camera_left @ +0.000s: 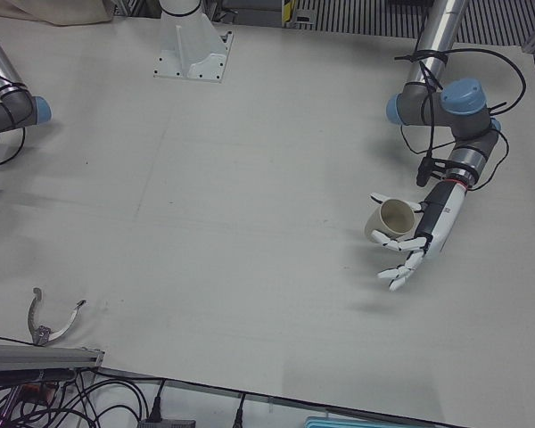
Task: Pour water
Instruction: 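Bring the held beige cup forward with the left hand, raise white cup, then tilt the white paper cup over the beige cup with the right hand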
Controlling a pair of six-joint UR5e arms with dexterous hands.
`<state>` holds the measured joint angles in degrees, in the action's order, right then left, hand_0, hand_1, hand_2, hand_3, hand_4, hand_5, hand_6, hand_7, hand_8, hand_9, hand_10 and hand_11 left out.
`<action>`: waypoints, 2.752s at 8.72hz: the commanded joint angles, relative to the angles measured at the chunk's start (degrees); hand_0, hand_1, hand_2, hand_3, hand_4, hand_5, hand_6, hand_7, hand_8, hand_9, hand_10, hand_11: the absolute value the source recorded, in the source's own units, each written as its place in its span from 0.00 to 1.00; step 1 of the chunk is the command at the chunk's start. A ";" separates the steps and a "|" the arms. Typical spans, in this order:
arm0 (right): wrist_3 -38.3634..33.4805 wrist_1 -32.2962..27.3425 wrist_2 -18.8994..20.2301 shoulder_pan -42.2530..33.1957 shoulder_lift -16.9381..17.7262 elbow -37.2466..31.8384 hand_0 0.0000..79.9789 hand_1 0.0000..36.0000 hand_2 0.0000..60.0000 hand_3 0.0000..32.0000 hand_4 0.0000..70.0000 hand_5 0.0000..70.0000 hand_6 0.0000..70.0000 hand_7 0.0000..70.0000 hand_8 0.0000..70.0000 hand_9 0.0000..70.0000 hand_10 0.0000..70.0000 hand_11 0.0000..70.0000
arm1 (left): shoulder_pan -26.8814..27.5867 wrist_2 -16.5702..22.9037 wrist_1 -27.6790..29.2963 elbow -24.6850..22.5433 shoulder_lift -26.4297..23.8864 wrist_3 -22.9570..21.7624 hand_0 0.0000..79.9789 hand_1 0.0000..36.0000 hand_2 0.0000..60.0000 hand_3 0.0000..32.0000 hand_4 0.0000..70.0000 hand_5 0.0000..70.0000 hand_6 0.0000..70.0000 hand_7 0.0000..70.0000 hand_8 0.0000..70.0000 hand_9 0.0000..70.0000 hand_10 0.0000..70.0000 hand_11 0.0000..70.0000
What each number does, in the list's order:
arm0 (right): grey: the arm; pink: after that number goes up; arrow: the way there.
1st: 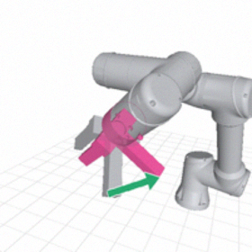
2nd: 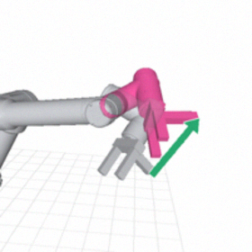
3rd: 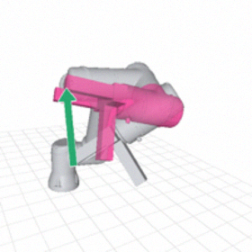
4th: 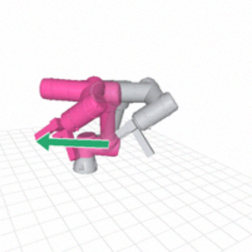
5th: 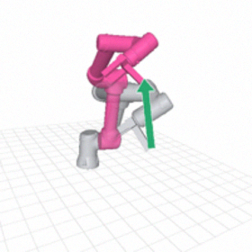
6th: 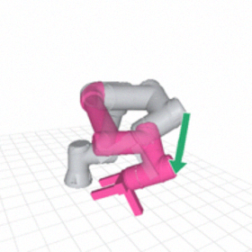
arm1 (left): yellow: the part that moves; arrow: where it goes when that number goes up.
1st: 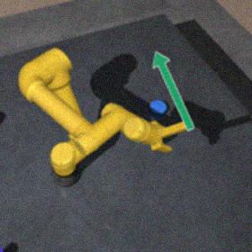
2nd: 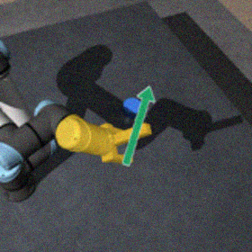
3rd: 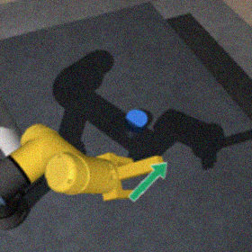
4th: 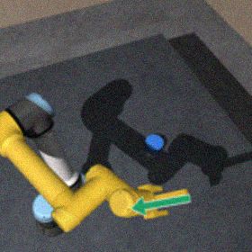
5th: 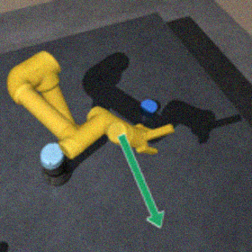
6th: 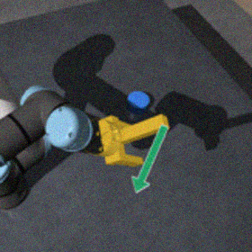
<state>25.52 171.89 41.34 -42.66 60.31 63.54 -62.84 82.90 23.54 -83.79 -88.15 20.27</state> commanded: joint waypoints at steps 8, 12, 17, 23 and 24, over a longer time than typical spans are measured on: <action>29.70 19.15 14.99 -9.02 2.62 43.80 0.61 0.99 1.00 0.00 0.53 1.00 0.81 1.00 0.55 0.74 0.36 0.55 | 21.26 0.86 -26.96 -11.39 -30.23 9.42 1.00 0.59 0.00 0.00 0.89 0.55 0.21 0.43 0.15 0.24 0.09 0.16; 48.44 24.98 15.52 -5.17 -1.85 54.47 0.69 1.00 1.00 0.00 0.67 1.00 0.92 1.00 0.61 0.81 0.47 0.70 | 28.72 0.86 -28.02 -11.39 -33.40 14.43 1.00 0.60 0.00 0.00 0.88 0.55 0.21 0.42 0.15 0.24 0.09 0.16; 58.94 29.21 25.88 0.11 -3.18 52.23 0.72 1.00 1.00 0.00 0.74 1.00 0.91 1.00 0.57 0.75 0.47 0.70 | 29.27 1.04 -28.37 -11.39 -35.42 14.44 1.00 0.62 0.00 0.00 0.87 0.55 0.21 0.41 0.15 0.24 0.09 0.15; 63.43 34.92 30.11 3.19 -9.07 50.63 0.79 1.00 1.00 0.00 0.86 1.00 0.91 1.00 0.54 0.71 0.45 0.68 | 29.27 1.30 -28.90 -11.13 -36.22 14.53 1.00 0.62 0.00 0.00 0.87 0.55 0.21 0.41 0.15 0.25 0.09 0.16; 63.52 34.92 30.20 3.19 -8.98 50.63 0.78 1.00 1.00 0.00 0.84 1.00 0.90 1.00 0.54 0.71 0.45 0.68 | 29.35 1.22 -28.99 -11.21 -36.22 14.62 1.00 0.62 0.00 0.00 0.87 0.55 0.21 0.42 0.15 0.25 0.09 0.16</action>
<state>88.76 206.56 71.28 -39.67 51.80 114.39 -33.52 84.18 -5.21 -94.89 -124.34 34.82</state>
